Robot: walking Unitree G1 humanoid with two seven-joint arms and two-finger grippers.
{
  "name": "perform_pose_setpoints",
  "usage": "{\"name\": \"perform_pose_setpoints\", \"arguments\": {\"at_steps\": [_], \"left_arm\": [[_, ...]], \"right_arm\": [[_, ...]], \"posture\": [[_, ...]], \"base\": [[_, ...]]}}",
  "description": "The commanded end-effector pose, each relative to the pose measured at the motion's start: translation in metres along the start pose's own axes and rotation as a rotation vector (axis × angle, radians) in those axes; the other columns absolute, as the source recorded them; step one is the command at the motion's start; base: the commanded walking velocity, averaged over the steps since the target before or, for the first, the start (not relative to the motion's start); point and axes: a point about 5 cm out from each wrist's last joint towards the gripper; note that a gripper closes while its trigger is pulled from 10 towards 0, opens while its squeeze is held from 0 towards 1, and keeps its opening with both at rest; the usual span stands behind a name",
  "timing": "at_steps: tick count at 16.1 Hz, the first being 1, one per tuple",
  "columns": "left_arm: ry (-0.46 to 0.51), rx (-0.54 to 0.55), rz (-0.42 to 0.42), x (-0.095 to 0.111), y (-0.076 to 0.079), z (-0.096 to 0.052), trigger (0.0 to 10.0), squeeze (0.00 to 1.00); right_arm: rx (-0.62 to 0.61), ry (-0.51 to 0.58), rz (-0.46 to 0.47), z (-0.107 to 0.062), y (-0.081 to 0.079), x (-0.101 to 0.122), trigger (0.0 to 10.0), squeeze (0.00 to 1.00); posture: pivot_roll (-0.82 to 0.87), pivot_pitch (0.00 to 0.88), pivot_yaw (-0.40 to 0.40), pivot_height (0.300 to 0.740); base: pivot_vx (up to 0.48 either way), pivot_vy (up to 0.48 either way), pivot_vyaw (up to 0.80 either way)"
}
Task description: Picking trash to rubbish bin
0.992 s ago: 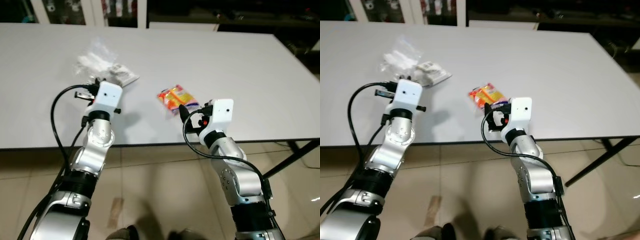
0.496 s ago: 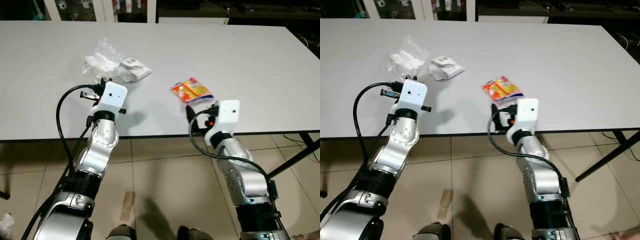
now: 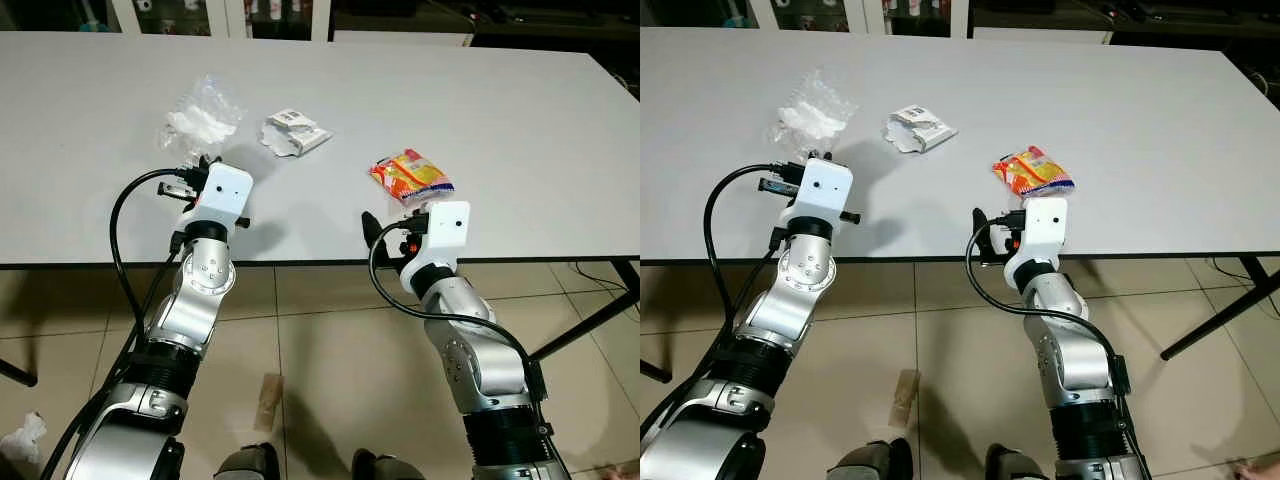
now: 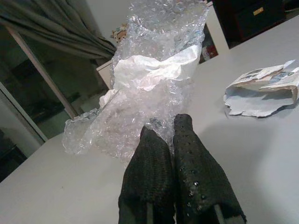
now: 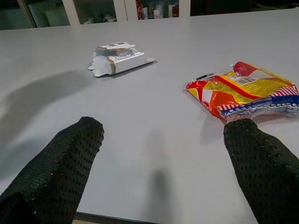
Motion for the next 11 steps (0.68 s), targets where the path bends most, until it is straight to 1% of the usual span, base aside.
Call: {"name": "perform_pose_setpoints", "arguments": {"at_steps": [1, 2, 3, 4, 11], "left_arm": [[0.007, -0.027, -0.003, 0.0031, 0.001, 0.0012, 10.0, 0.0], [-0.006, -0.031, -0.014, 0.0015, 0.0012, 0.0012, 10.0, 0.0], [-0.03, -0.041, -0.042, -0.0013, 0.002, 0.0012, 10.0, 0.0], [-0.035, -0.056, -0.038, -0.0024, 0.0025, 0.0014, 10.0, 0.0], [-0.048, -0.065, -0.059, -0.003, 0.002, 0.0017, 10.0, 0.0]], "right_arm": [[-0.015, -0.012, -0.002, -0.0017, 0.0037, -0.0021, 10.0, 0.0], [-0.015, -0.012, -0.002, -0.0018, 0.0034, -0.0023, 10.0, 0.0], [-0.017, -0.012, -0.002, -0.0019, 0.0029, -0.0027, 10.0, 0.0], [-0.017, -0.012, -0.001, -0.002, 0.0027, -0.0028, 10.0, 0.0], [-0.023, -0.011, 0.001, -0.0013, 0.0046, -0.0019, 10.0, 0.0]], "posture": [[-0.07, 0.127, -0.034, 0.74], [-0.07, 0.125, -0.031, 0.74], [-0.07, 0.123, -0.029, 0.74], [-0.07, 0.122, -0.026, 0.74], [-0.07, 0.13, -0.031, 0.74]], "base": [[0.0, 0.0, 0.0], [0.0, 0.0, 0.0], [0.0, 0.0, 0.0], [0.352, 0.0, 0.0], [0.478, 0.0, 0.0]]}}
Point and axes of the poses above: a point about 5 cm out from each wrist's last joint towards the gripper, its own z axis pointing out of the wrist towards the gripper, its own x axis along the axis of the wrist's last joint, y = z × x, and after that the axes turned 5 degrees about z, right-handed
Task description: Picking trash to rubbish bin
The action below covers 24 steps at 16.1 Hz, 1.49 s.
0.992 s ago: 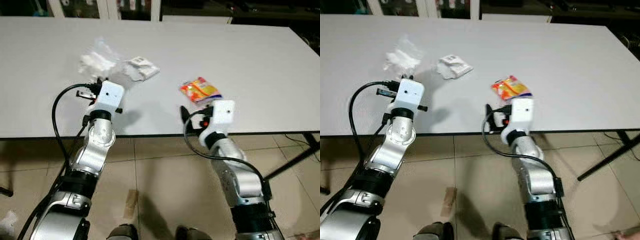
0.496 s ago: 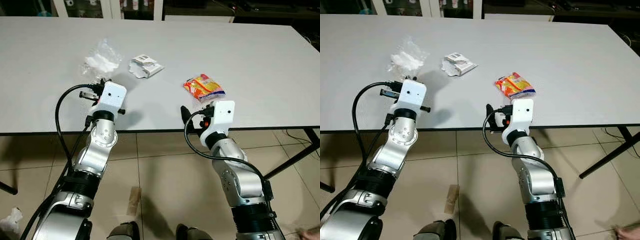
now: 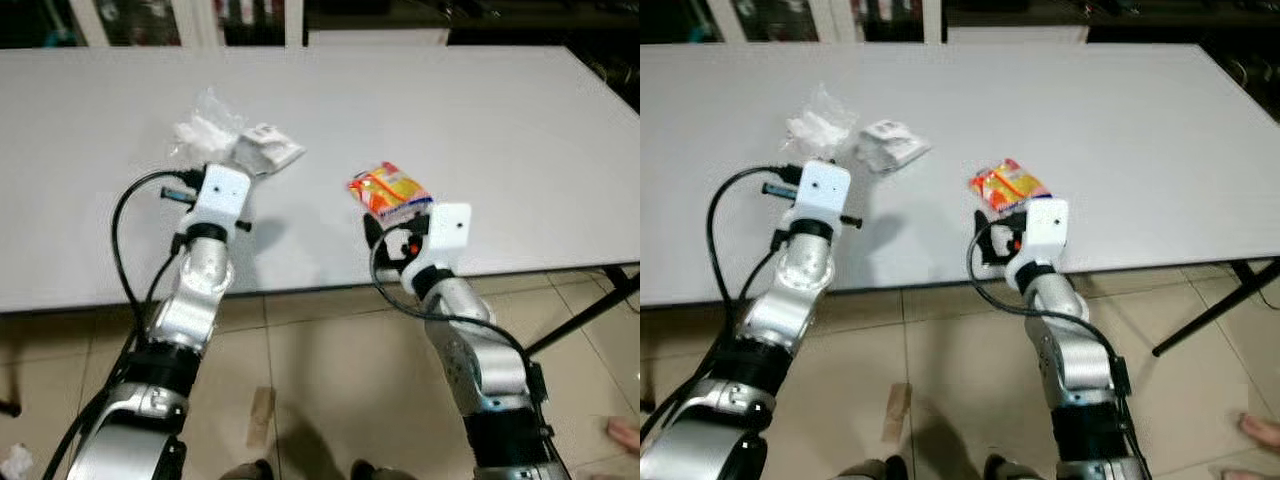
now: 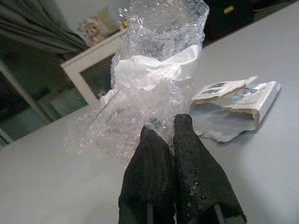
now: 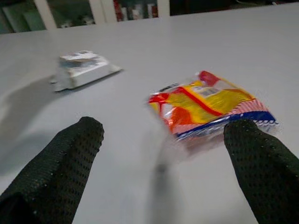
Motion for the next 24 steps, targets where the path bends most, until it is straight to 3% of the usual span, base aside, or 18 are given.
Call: {"name": "perform_pose_setpoints", "arguments": {"at_steps": [1, 4, 20, 24], "left_arm": [[-0.003, -0.006, 0.003, 0.0, -0.004, 0.001, 10.0, 0.0], [-0.005, -0.007, 0.009, 0.0, -0.005, 0.001, 10.0, 0.0], [0.041, -0.003, -0.017, 0.008, -0.008, 0.003, 10.0, 0.0], [0.045, -0.001, -0.003, 0.008, -0.015, 0.007, 10.0, 0.0]], "right_arm": [[-0.009, -0.009, 0.0, 0.0, 0.002, -0.001, 10.0, 0.0], [-0.008, -0.009, 0.0, 0.0, 0.002, 0.0, 10.0, 0.0], [-0.012, -0.01, -0.004, 0.0, 0.004, 0.001, 10.0, 0.0], [-0.078, -0.074, -0.039, 0.0, 0.015, -0.009, 10.0, 0.0]], "posture": [[-0.07, 0.131, -0.032, 0.74], [-0.07, 0.134, -0.035, 0.74], [-0.07, 0.147, -0.04, 0.74], [-0.07, 0.15, -0.041, 0.74]], "base": [[0.48, 0.0, 0.0], [0.454, 0.0, 0.0], [0.0, 0.0, 0.0], [0.0, 0.0, 0.0]]}}
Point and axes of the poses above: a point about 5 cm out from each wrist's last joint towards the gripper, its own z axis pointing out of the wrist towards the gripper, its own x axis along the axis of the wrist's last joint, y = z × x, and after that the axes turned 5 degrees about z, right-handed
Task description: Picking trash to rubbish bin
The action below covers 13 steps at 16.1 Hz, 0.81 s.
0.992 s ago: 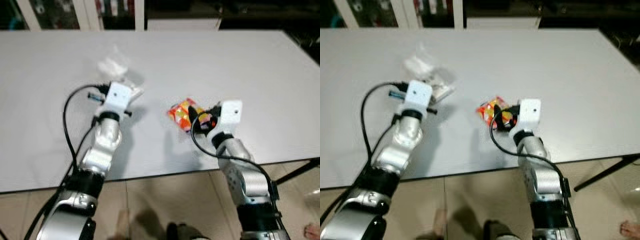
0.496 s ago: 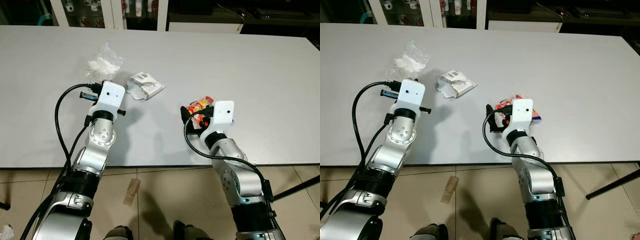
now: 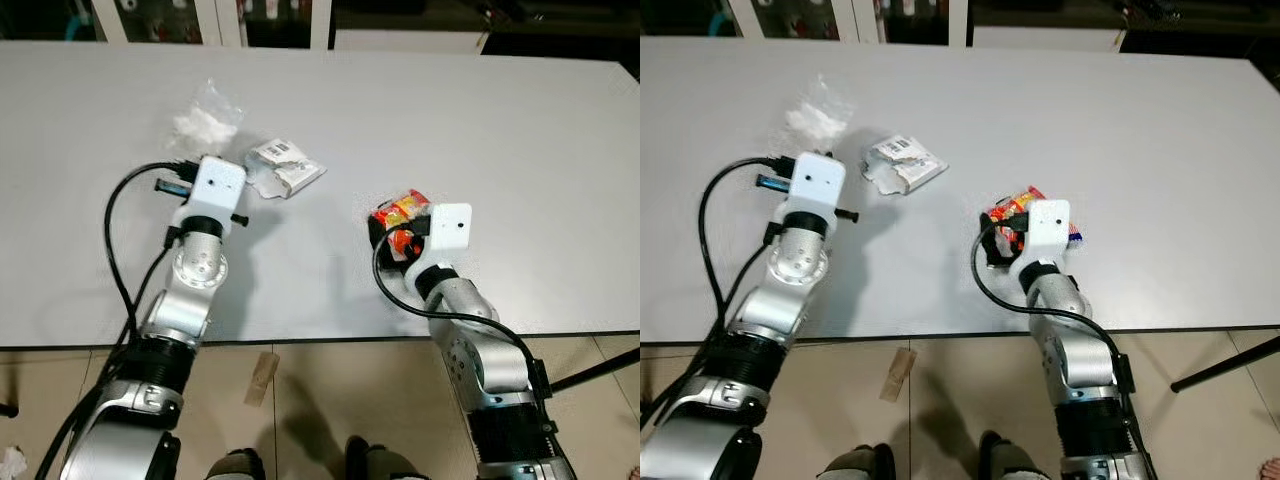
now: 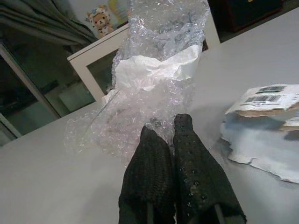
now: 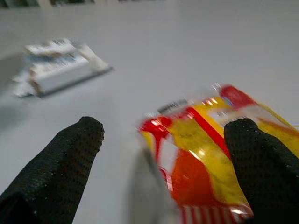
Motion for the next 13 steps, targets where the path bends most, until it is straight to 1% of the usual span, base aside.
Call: {"name": "perform_pose_setpoints", "arguments": {"at_steps": [1, 4, 5, 8, 13], "left_arm": [[0.02, -0.014, -0.004, 0.004, 0.0, 0.001, 10.0, 0.0], [0.018, -0.028, -0.008, 0.004, 0.004, -0.002, 10.0, 0.0], [0.02, -0.032, -0.01, 0.004, 0.005, -0.002, 10.0, 0.0], [0.022, -0.036, -0.012, 0.004, 0.005, -0.002, 10.0, 0.0], [0.023, -0.049, -0.011, 0.005, 0.007, -0.003, 10.0, 0.0]], "right_arm": [[-0.04, -0.043, -0.027, -0.002, 0.009, -0.008, 10.0, 1.0], [-0.08, -0.077, -0.05, -0.003, 0.016, -0.015, 10.0, 1.0], [-0.09, -0.07, -0.061, -0.003, 0.018, -0.014, 10.0, 0.0], [-0.073, -0.06, -0.042, -0.002, 0.018, -0.013, 10.0, 0.0], [-0.027, -0.093, -0.015, -0.001, 0.011, -0.022, 10.0, 0.0]], "posture": [[-0.07, 0.149, -0.041, 0.74], [-0.07, 0.147, -0.042, 0.74], [-0.07, 0.146, -0.043, 0.74], [-0.07, 0.145, -0.043, 0.74], [-0.06, 0.137, -0.041, 0.74]], "base": [[0.0, 0.0, 0.0], [0.0, 0.0, 0.0], [0.0, 0.0, 0.0], [0.0, 0.0, 0.0], [0.0, 0.0, 0.0]]}}
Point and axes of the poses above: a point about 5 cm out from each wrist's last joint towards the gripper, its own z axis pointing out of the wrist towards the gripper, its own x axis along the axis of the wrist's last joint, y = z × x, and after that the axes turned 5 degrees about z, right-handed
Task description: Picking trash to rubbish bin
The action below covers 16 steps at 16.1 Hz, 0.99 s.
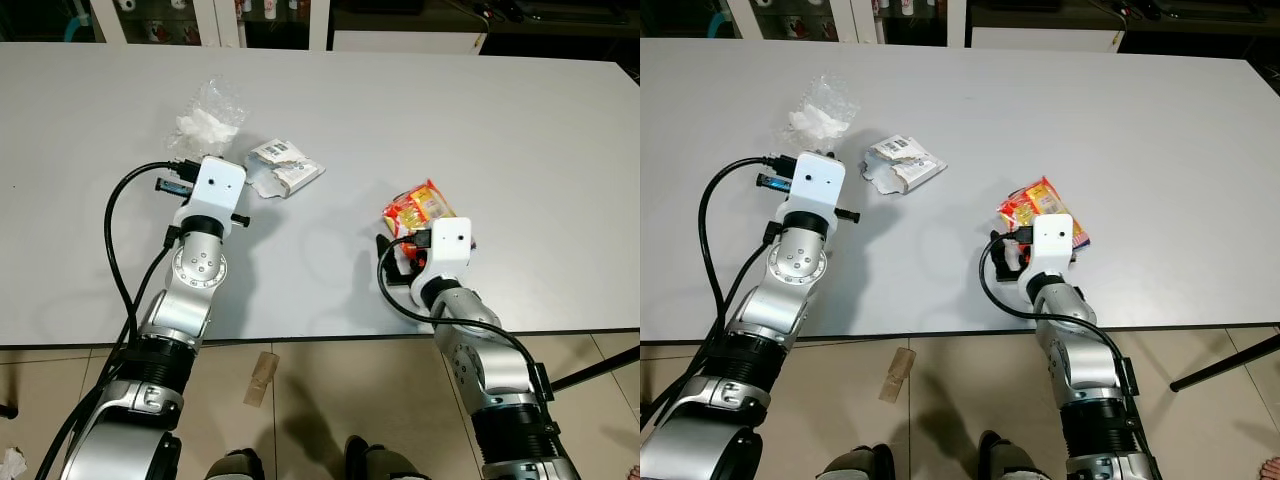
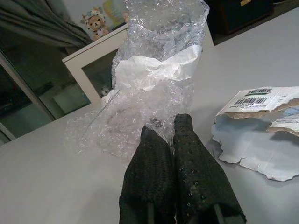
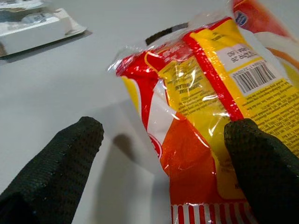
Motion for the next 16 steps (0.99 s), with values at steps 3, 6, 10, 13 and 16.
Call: {"name": "perform_pose_setpoints", "arguments": {"at_steps": [3, 6, 10, 13, 16], "left_arm": [[0.02, -0.032, -0.004, 0.004, 0.006, -0.003, 10.0, 0.0], [0.017, -0.042, -0.005, 0.005, 0.008, -0.002, 10.0, 0.0], [0.002, -0.063, 0.001, 0.002, 0.01, -0.004, 10.0, 0.0], [0.0, -0.071, 0.005, 0.002, 0.011, -0.004, 10.0, 0.0], [-0.004, -0.079, 0.007, 0.002, 0.013, -0.004, 10.0, 0.0]], "right_arm": [[0.032, -0.02, 0.011, -0.001, -0.003, -0.007, 10.0, 0.0], [0.027, -0.038, 0.007, -0.001, -0.002, -0.01, 10.0, 0.0], [0.003, -0.114, 0.01, -0.001, 0.001, -0.022, 10.0, 0.0], [-0.013, -0.15, 0.012, -0.001, 0.003, -0.028, 10.0, 0.0], [-0.021, -0.154, 0.016, -0.001, 0.005, -0.029, 0.0, 0.0]], "posture": [[-0.06, 0.131, -0.04, 0.74], [-0.06, 0.134, -0.044, 0.74], [-0.06, 0.143, -0.048, 0.74], [-0.05, 0.144, -0.048, 0.74], [-0.06, 0.144, -0.048, 0.74]], "base": [[0.0, 0.0, 0.0], [0.0, 0.0, 0.0], [0.0, 0.0, 0.0], [0.0, 0.0, 0.0], [0.0, 0.0, 0.0]]}}
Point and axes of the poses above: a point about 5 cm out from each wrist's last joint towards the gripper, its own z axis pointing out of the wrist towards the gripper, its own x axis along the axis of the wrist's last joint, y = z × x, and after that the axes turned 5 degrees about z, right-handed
